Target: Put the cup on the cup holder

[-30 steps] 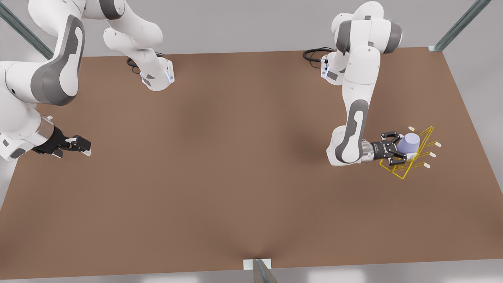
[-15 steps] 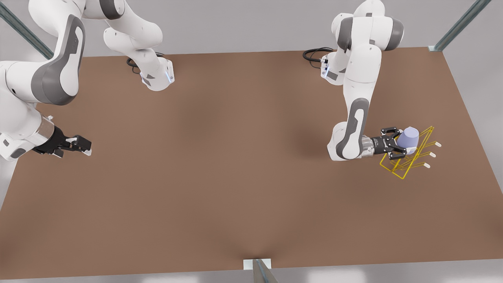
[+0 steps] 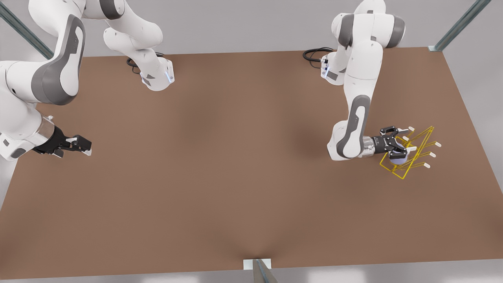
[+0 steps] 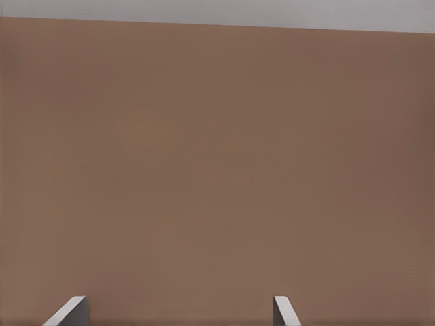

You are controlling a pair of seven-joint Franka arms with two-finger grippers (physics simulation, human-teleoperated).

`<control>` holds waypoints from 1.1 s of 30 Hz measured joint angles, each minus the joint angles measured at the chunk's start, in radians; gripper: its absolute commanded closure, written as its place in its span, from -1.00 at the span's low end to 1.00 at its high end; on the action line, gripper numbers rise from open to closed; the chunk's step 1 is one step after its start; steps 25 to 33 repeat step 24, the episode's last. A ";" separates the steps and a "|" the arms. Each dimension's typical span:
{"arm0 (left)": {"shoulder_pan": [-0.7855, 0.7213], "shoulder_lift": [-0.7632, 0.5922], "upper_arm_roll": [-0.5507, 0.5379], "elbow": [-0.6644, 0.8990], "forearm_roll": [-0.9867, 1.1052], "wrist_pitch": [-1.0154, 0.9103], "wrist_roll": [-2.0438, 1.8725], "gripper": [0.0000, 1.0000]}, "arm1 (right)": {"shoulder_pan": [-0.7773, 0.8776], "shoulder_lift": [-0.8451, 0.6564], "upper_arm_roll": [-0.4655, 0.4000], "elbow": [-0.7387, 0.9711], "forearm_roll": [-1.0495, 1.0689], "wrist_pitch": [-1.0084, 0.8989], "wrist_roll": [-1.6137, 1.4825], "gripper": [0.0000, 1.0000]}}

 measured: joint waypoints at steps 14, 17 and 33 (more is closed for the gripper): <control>0.402 -0.264 -0.373 0.786 -1.250 0.264 -0.210 -1.00 | 0.000 -0.001 0.000 0.000 0.000 0.000 0.001 -1.00; 0.502 -0.315 -0.472 0.730 -1.248 0.295 -0.280 -1.00 | 0.000 -0.001 0.000 0.000 0.000 0.000 0.001 -1.00; 0.519 -0.299 -0.491 0.692 -1.259 0.338 -0.431 -1.00 | 0.000 -0.001 0.000 0.000 0.000 0.000 0.001 -1.00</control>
